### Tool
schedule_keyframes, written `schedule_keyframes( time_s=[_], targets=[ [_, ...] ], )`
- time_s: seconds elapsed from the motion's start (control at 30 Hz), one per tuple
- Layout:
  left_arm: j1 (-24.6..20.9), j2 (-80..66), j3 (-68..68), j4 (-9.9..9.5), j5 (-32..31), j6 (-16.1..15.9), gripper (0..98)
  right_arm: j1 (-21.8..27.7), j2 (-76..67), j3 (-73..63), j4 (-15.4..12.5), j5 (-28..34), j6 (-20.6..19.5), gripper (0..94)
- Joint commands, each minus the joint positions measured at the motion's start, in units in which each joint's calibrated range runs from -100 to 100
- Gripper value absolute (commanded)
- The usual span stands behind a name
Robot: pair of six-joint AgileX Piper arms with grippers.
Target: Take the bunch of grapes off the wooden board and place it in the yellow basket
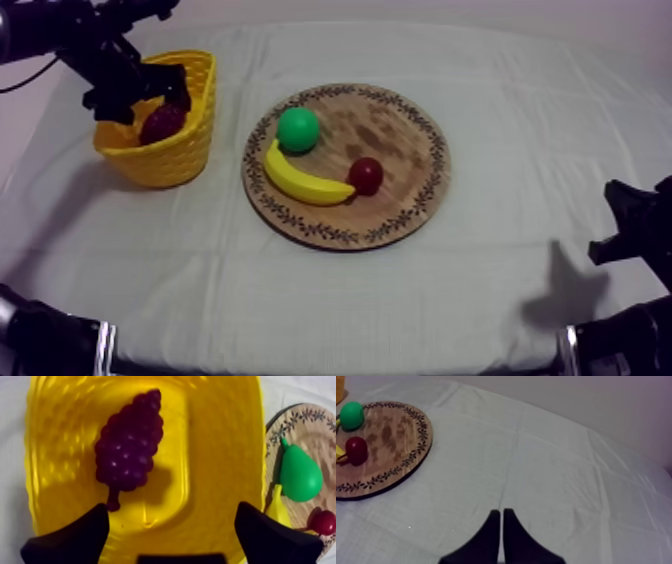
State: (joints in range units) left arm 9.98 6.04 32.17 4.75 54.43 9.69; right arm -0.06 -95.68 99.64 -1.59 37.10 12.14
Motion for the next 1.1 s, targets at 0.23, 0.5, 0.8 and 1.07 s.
schedule_keyframes(
  time_s=[0.23, 0.5, 0.8, 1.07],
  targets=[
    [0.2, -7.8, 4.2, -0.01, -0.5, 0.0, 86.5, 0.0, 0.0, 0.0, 0.0, 0.0, 0.0, 0.5],
    [-0.2, -16.5, 8.7, -0.21, -0.6, -1.2, 68.5, 0.0, 0.0, 0.0, 0.0, 0.0, 0.0, 0.5],
    [-1.8, -26.6, 16.2, -0.49, -2.7, -2.8, 45.9, 0.0, 0.0, 0.0, 0.0, 0.0, 0.0, 0.5],
    [-3.9, -36.1, 25.3, -0.56, -8.0, -4.9, 27.5, 0.0, 0.0, 0.0, 0.0, 0.0, 0.0, 0.5]
  ],
)
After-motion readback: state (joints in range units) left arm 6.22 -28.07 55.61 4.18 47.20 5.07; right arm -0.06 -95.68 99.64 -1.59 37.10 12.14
